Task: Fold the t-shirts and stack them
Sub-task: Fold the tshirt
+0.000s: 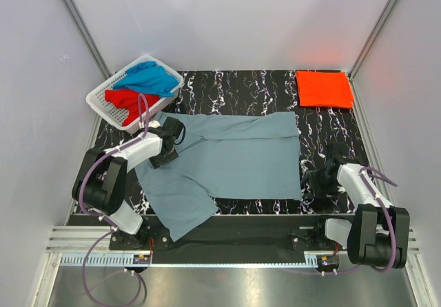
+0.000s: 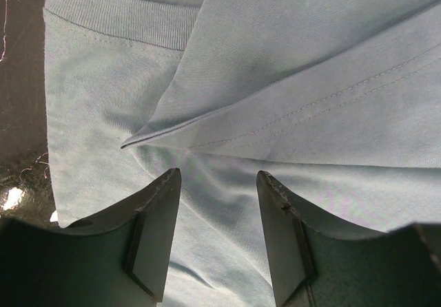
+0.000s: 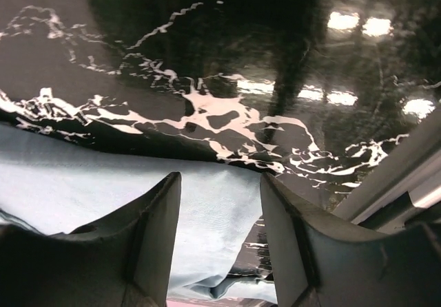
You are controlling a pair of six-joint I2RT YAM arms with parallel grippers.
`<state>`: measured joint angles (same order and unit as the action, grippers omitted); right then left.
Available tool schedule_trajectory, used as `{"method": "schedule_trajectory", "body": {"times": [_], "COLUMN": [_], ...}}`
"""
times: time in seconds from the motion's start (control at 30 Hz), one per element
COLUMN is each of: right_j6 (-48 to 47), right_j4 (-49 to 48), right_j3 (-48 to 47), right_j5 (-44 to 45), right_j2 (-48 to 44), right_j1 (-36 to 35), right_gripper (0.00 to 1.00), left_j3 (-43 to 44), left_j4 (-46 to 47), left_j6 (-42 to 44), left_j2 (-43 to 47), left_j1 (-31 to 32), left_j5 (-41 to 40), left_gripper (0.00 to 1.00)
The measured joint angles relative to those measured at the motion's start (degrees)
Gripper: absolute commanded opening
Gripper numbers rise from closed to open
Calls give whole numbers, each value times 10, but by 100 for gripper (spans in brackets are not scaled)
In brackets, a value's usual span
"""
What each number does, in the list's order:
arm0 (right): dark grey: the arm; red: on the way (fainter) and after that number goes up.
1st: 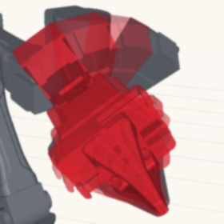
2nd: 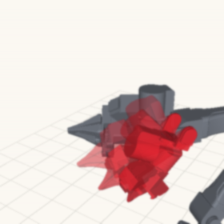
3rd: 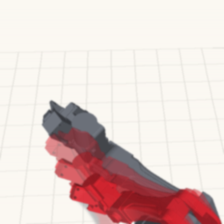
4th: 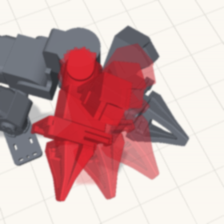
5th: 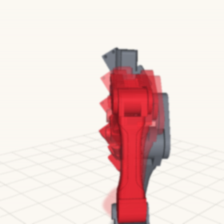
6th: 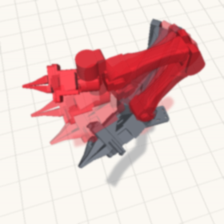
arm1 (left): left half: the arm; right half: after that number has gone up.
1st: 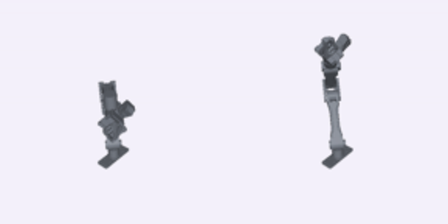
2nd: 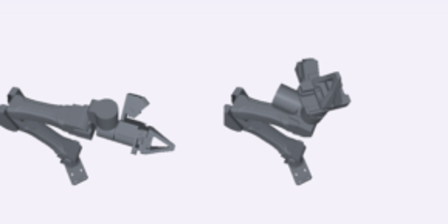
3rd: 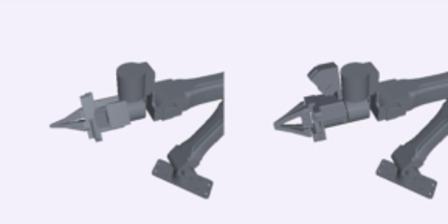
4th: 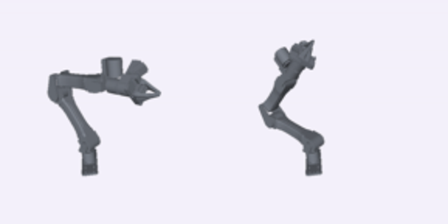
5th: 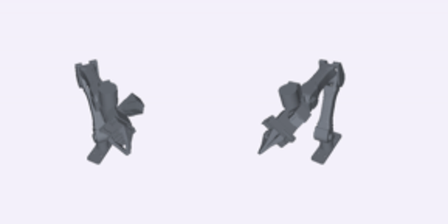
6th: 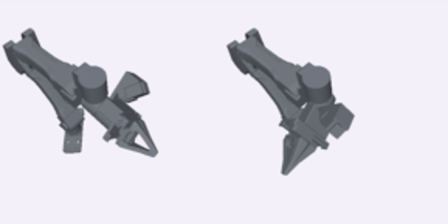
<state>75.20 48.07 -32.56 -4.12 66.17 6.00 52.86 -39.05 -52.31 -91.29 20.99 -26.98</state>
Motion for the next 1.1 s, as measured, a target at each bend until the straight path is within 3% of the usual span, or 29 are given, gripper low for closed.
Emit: {"method": "schedule_trajectory", "body": {"times": [0.17,0.33,0.47,0.5,0.83,1.1], "right_j6": [23,34,43,43,-23,-151], "right_j4": [2,-17,-30,-33,-29,-31], "right_j3": [7,15,15,14,-46,-110], "right_j5": [-3,-19,-26,-27,24,90], "right_j2": [7,36,37,36,-56,59], "right_j1": [0,0,0,0,-47,-147], "right_gripper": [59,54,23,1,0,0], "left_j3": [0,0,0,0,-9,-9], "left_j4": [0,1,2,2,4,6], "left_j6": [0,0,0,0,-6,-7], "left_j2": [0,0,0,0,-1,-11], "left_j1": [0,0,1,1,3,9], "left_j5": [0,0,0,0,0,-1], "left_gripper": [54,53,53,53,53,53]}}
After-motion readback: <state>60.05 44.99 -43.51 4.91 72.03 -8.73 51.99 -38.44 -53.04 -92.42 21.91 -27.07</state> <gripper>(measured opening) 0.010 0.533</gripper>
